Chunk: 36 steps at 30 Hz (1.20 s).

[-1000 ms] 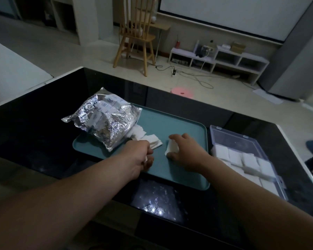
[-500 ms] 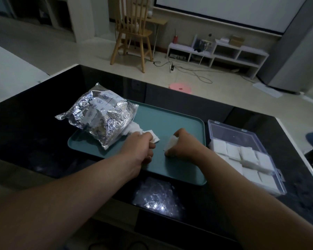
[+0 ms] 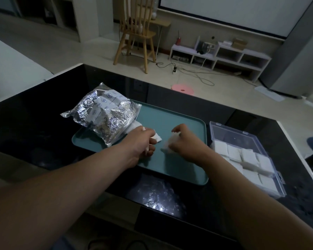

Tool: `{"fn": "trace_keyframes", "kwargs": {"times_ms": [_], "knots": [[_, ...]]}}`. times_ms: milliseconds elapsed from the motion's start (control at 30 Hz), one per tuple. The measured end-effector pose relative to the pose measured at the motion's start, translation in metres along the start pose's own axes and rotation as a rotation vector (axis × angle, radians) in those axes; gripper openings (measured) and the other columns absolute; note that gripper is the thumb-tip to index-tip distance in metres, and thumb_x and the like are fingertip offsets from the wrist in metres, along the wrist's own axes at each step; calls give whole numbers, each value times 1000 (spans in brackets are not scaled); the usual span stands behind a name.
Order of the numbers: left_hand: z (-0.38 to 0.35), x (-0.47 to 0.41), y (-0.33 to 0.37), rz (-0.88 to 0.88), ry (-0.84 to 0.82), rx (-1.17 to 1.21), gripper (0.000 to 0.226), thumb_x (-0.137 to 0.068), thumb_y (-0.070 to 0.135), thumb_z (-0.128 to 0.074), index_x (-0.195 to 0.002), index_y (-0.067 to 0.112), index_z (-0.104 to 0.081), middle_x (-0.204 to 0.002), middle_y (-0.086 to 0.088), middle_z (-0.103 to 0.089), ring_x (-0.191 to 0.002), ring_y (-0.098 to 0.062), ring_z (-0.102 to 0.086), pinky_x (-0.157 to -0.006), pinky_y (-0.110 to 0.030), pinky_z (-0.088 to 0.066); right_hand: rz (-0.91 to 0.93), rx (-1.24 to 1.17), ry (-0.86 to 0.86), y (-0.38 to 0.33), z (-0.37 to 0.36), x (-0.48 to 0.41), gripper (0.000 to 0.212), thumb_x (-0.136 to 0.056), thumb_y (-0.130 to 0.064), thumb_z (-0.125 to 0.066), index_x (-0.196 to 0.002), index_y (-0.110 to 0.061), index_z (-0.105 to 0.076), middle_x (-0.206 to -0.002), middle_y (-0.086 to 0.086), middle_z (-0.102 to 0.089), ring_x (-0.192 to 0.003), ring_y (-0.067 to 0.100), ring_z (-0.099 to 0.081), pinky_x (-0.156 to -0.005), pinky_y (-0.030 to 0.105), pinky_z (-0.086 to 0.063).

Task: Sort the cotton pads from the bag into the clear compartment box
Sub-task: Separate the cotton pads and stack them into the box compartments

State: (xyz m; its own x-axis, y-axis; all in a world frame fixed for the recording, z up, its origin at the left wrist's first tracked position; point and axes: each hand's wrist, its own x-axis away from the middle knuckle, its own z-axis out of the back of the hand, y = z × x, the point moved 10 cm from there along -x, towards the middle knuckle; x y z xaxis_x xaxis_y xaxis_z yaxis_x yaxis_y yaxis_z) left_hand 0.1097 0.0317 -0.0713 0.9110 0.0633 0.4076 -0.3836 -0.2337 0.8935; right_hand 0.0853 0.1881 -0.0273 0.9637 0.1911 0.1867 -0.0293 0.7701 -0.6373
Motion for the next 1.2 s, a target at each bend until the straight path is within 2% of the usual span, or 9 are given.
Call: {"fn": "trace_keyframes", "kwargs": {"times_ms": [133, 267, 367, 500, 600, 767, 900, 1033, 1200], "knots": [[-10, 11, 6, 76, -156, 44, 13, -103, 26, -53, -109, 15, -52, -69, -9, -51, -54, -19, -47, -43, -20, -38, 60, -292, -131, -20, 6, 6, 20, -96, -1, -61, -114, -11, -61, -102, 12, -67, -84, 21, -60, -68, 31, -47], [-31, 34, -6, 269, -429, 28, 45, -101, 59, -49, -107, 17, -63, -85, -7, -66, -74, -25, -68, -57, -31, -59, 172, -387, -262, -39, 5, 14, 21, -92, 4, -68, -107, -10, -66, -92, 7, -67, -75, 12, -58, -65, 26, -44], [-49, 49, -8, 314, -640, 89, 57, -97, 69, -45, -110, 17, -64, -93, -12, -63, -78, -23, -62, -61, -28, -58, 205, -308, -315, -41, -1, 18, 23, -88, 4, -75, -106, -10, -69, -96, 19, -72, -81, 23, -66, -75, 35, -54], [-48, 49, -9, 295, -611, 61, 39, -101, 59, -47, -112, 24, -60, -90, -9, -62, -68, -15, -55, -51, -19, -51, 258, -264, -166, -48, 6, 19, 38, -87, 2, -77, -118, -13, -61, -101, 7, -74, -89, 20, -72, -86, 39, -58], [-44, 42, -6, 287, -562, 177, 34, -100, 52, -51, -106, 20, -60, -86, -5, -61, -72, -14, -56, -57, -22, -54, 276, -233, 51, -48, 23, 22, 36, -90, -18, -81, -119, -21, -59, -112, -8, -70, -104, 6, -68, -95, 32, -56], [-42, 37, 4, 213, -526, 241, 40, -100, 54, -52, -89, 22, -74, -86, -5, -56, -70, -13, -58, -71, -34, -61, 288, -57, -135, -49, -1, 30, 49, -78, -45, -88, -111, -28, -55, -118, -7, -68, -111, 14, -64, -103, 38, -50], [-45, 40, 4, 200, -551, 209, 46, -97, 62, -52, -78, 24, -69, -82, -2, -55, -68, -11, -56, -81, -36, -56, 372, -50, -101, -59, -4, 34, 42, -82, -32, -86, -103, -21, -51, -109, 1, -67, -104, 24, -63, -101, 48, -51], [-40, 36, 4, 198, -533, 224, 44, -88, 66, -59, -95, 22, -60, -82, -2, -59, -70, -13, -61, -82, -38, -62, 403, -115, -120, -60, 0, 35, 39, -80, -27, -84, -101, -22, -51, -108, 2, -66, -105, 26, -63, -104, 54, -50], [-51, 42, -1, 214, -606, 195, 57, -98, 64, -44, -83, 20, -78, -83, 0, -70, -75, -12, -66, -73, -27, -58, 358, -346, -226, -55, -21, 31, 55, -73, -28, -92, -106, -9, -53, -95, -5, -63, -94, 20, -69, -93, 51, -60]]}}
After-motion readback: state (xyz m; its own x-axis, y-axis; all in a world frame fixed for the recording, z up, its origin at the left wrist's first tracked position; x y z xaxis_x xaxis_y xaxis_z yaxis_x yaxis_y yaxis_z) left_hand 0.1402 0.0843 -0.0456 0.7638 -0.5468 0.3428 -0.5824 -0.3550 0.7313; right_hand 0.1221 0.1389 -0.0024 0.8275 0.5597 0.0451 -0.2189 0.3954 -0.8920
